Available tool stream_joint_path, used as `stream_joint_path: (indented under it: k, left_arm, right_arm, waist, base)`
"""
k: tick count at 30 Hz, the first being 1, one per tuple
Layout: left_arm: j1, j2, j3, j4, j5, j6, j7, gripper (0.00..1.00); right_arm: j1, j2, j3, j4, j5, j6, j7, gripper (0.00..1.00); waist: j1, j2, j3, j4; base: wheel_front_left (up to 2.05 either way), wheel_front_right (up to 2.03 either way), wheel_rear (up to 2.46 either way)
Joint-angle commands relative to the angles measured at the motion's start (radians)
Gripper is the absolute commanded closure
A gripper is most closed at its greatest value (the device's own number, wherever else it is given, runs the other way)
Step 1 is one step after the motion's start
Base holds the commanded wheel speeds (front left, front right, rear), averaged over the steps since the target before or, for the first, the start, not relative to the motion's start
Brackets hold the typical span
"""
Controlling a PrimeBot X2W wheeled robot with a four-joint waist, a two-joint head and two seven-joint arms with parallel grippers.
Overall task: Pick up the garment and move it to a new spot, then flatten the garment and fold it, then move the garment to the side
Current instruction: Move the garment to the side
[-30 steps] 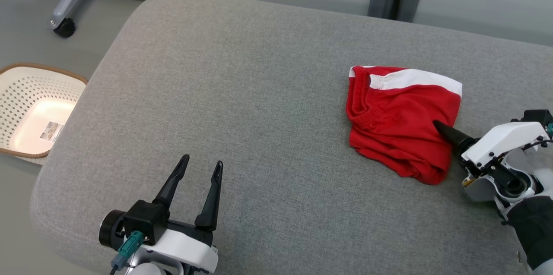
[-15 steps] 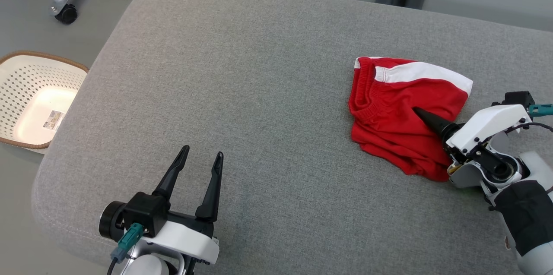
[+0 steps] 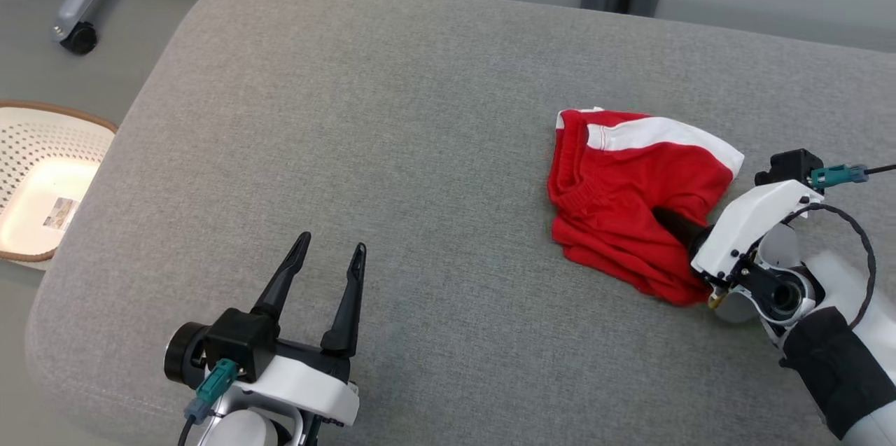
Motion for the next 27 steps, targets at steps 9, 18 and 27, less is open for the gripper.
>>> stream_joint_path:
  k: [9, 18, 27]
  left_arm:
    - [0.001, 0.004, -0.016, -0.004, -0.016, 0.009, -0.001, 0.00]
    - [-0.020, 0.004, -0.059, -0.008, -0.027, 0.012, -0.001, 0.00]
    - [-0.053, 0.004, -0.084, -0.011, -0.025, 0.011, -0.001, 0.00]
  right_arm:
    - [0.011, -0.115, 0.154, -0.054, -0.066, -0.002, -0.022, 1.00]
    - [-0.059, -0.234, 0.294, -0.123, -0.121, -0.001, -0.043, 1.00]
    - [-0.145, -0.361, 0.383, -0.133, -0.163, -0.001, -0.090, 1.00]
  waist:
    - [0.0000, 0.0000, -0.032, -0.099]
    - [0.0000, 0.0000, -0.013, -0.212]
    - [0.0000, 0.0000, 0.046, -0.301]
  base:
    - [0.00, 0.00, 0.00]
    - [0.00, 0.00, 0.00]
    - [0.00, 0.00, 0.00]
